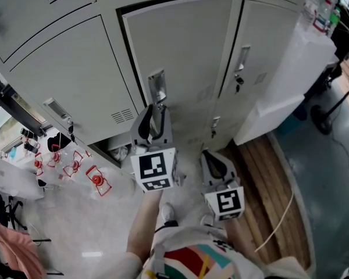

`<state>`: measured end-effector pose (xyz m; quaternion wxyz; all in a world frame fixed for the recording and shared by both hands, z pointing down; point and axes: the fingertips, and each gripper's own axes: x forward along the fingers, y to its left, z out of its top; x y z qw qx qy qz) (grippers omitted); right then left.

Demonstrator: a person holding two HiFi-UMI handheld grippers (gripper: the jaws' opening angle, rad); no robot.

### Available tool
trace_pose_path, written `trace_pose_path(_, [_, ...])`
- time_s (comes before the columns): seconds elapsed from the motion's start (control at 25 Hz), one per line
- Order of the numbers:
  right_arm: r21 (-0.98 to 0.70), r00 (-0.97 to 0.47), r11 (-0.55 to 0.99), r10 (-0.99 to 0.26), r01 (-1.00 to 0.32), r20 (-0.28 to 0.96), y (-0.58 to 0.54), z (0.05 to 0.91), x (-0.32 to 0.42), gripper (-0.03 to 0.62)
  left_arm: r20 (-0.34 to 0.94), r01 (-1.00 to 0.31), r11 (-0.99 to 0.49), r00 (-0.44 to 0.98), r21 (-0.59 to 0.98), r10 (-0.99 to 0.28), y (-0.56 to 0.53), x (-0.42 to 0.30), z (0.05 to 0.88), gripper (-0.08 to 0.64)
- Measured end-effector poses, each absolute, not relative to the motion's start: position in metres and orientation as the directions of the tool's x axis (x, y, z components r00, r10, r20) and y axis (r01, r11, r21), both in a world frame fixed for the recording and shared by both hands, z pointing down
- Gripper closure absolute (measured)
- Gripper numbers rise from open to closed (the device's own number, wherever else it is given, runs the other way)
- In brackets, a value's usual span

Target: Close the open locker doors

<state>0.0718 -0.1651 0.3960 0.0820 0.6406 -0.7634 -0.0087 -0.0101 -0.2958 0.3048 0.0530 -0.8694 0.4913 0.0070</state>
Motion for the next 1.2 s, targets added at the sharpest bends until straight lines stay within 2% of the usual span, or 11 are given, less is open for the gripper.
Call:
trace_pose_path(0.12, [0.123, -0.159, 0.174, -0.980, -0.977, 0.123, -0.165, 0.397, 0.074, 0.588, -0.058, -0.851, -0.525, 0.525, -0.019, -0.849, -0.303, -0.011, 0.306, 0.437])
trace_pose_path(0.4, [0.115, -0.145, 0.161, -0.980, -0.980, 0.134, -0.170, 0.403, 0.078, 0.588, -0.051, -0.863, -0.505, 0.505, -0.027, -0.861, -0.325, -0.015, 0.304, 0.423])
trace_pose_path(0.52, [0.116, -0.144, 0.160, -0.980, -0.980, 0.136, -0.173, 0.402, 0.077, 0.588, -0.027, -0.860, -0.510, 0.511, -0.027, -0.859, -0.336, -0.013, 0.307, 0.375])
trace_pose_path(0.84, [0.116, -0.127, 0.145, -0.980, -0.983, 0.151, -0.176, 0.405, 0.078, 0.588, 0.014, -0.852, -0.524, 0.524, -0.011, -0.852, -0.357, -0.008, 0.311, 0.319])
trace_pose_path(1.2, [0.116, -0.096, 0.114, -0.983, -0.987, 0.155, -0.175, 0.406, 0.085, 0.588, 0.013, -0.847, -0.531, 0.531, 0.022, -0.847, -0.366, -0.009, 0.311, 0.302])
